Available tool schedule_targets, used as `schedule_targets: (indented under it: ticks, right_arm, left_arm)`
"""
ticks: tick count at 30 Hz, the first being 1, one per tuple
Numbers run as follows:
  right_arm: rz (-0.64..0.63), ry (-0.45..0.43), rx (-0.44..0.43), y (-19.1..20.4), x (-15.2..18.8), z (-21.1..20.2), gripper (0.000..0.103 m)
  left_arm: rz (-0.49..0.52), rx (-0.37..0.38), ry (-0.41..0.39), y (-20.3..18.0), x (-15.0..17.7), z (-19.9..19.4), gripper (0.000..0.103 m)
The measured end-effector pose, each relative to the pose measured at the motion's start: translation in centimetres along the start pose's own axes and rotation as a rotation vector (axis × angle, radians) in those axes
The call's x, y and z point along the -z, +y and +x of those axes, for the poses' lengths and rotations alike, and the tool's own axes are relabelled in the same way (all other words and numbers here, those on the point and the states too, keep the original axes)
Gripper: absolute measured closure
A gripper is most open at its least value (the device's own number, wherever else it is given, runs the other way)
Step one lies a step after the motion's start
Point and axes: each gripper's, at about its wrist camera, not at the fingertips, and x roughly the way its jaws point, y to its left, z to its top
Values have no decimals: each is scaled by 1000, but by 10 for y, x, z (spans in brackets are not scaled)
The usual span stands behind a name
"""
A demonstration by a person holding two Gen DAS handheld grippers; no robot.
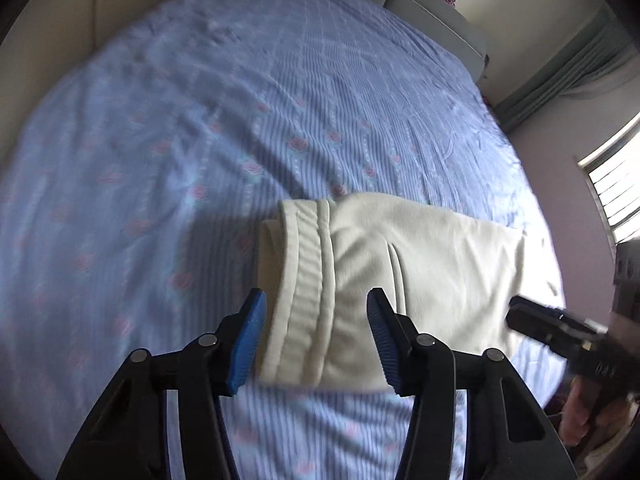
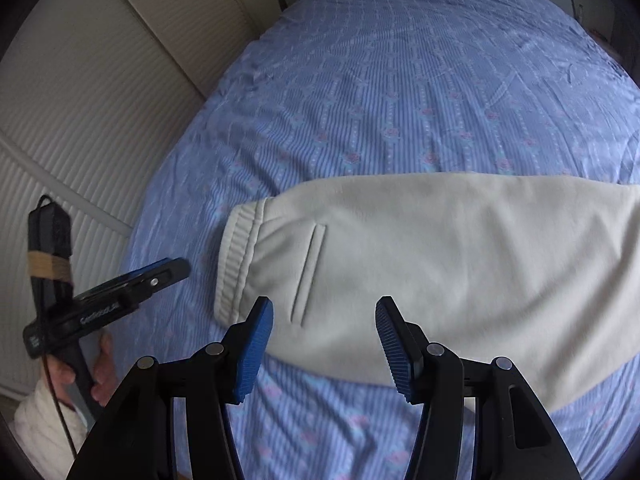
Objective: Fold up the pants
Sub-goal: 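Grasp the elastic waistband with the left gripper, then fold the waistband over toward the hems with the left gripper and release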
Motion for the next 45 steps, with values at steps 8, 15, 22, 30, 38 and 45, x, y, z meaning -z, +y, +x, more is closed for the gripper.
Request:
schedule_targets:
  ticks: [8,15,22,30,38,45]
  right_arm:
    - [-18,61,45,14,-10,36,48]
    - [-16,95,25,20,-12,50,48]
    - [-43,104,24,32,-14,57,48]
    - [-74,63,66,28,-15,42,48]
    - [-27,-1,133,13,-13,9,48]
    - [25,-65,164,2,-1,-33,47]
  left_arm:
    - [-76,133,48,23,-28,51,81]
    - [-118,267,90,35,-35,61,85]
    - [-209,194,108,31,-41,87,93]
    - [-178,69,40,39,-41,71,94]
    - [-43,-27,39,16,-59,68,89]
    - [105,-289,-8,-27,-50,23,38]
